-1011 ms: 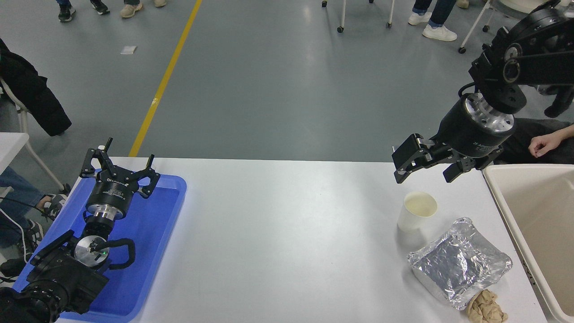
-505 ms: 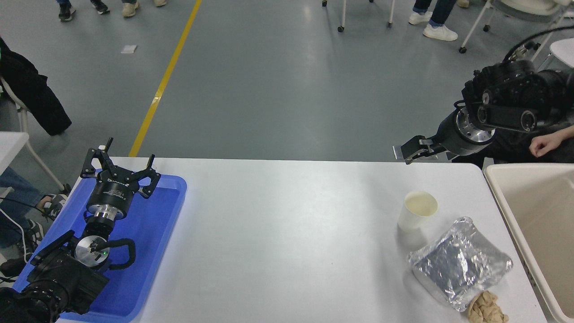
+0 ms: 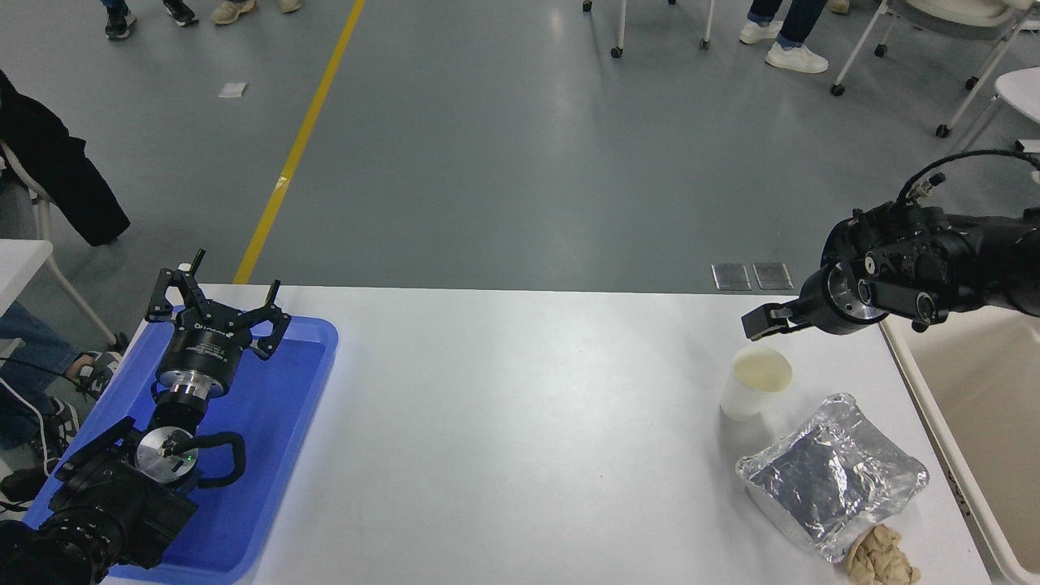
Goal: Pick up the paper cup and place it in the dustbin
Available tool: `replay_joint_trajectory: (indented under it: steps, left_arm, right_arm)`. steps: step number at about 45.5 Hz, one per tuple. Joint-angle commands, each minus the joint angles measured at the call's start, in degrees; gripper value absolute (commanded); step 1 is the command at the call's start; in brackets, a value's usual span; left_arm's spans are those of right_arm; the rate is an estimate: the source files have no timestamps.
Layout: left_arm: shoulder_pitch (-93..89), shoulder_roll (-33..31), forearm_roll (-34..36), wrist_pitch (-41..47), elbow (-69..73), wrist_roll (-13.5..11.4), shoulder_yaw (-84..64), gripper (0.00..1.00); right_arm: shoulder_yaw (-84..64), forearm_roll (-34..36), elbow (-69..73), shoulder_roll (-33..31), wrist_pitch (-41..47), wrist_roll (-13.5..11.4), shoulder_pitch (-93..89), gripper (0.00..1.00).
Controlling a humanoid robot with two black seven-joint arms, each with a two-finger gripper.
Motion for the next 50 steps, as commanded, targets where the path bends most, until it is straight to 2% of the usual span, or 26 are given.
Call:
replay_joint_trajectory:
  steps: [1, 21, 26, 34, 35, 36, 40, 43, 46, 50]
  left_arm:
    - [0.0, -0.01, 0.0, 0.0, 0.0, 0.0, 0.0, 1.0]
    - [0.0, 0.08, 0.0, 0.0, 0.0, -0.09, 0.0, 1.0]
    - [0.0, 0.08, 0.0, 0.0, 0.0, -0.09, 0.0, 1.0]
    - [0.0, 0.08, 0.0, 0.0, 0.0, -0.09, 0.0, 1.0]
    - [0.0, 0.08, 0.0, 0.0, 0.0, -0.09, 0.0, 1.0]
    - [0.0, 0.08, 0.0, 0.0, 0.0, -0.09, 0.0, 1.0]
    - [0.0, 0.08, 0.0, 0.0, 0.0, -0.09, 0.0, 1.0]
    - [0.0, 0.08, 0.0, 0.0, 0.0, -0.09, 0.0, 1.0]
    - [0.0, 0.08, 0.0, 0.0, 0.0, -0.09, 0.0, 1.0]
    - [0.0, 0.08, 0.0, 0.0, 0.0, 0.0, 0.0, 1.0]
  right_arm:
    - [2.37, -2.79, -1.96, -0.27, -3.54, 0.01, -5.2, 1.0]
    - [3.69, -3.05, -4.86, 0.26, -4.07, -0.08, -9.86, 1.0]
    - [3.69, -3.05, -5.48, 0.43, -4.07, 0.01, -10.65, 0.97]
    - [3.78, -2.96, -5.48, 0.35, -4.07, 0.1, -10.74, 0.75]
    - [3.78, -2.96, -5.48, 0.35, -4.07, 0.18, -10.74, 0.69]
    - [3.95, -2.96, -5.57, 0.35, -4.16, 0.27, -10.74, 0.52]
    - [4.65, -2.88, -5.48, 0.35, -3.63, 0.36, -10.74, 0.34]
    - [4.66, -2.7, -5.48, 0.35, -3.54, 0.36, -10.65, 0.27]
    - [4.74, -2.79, -5.48, 0.35, -3.54, 0.36, -10.56, 0.0]
    - [4.66, -2.88, -5.22, 0.26, -3.46, 0.45, -10.3, 0.0]
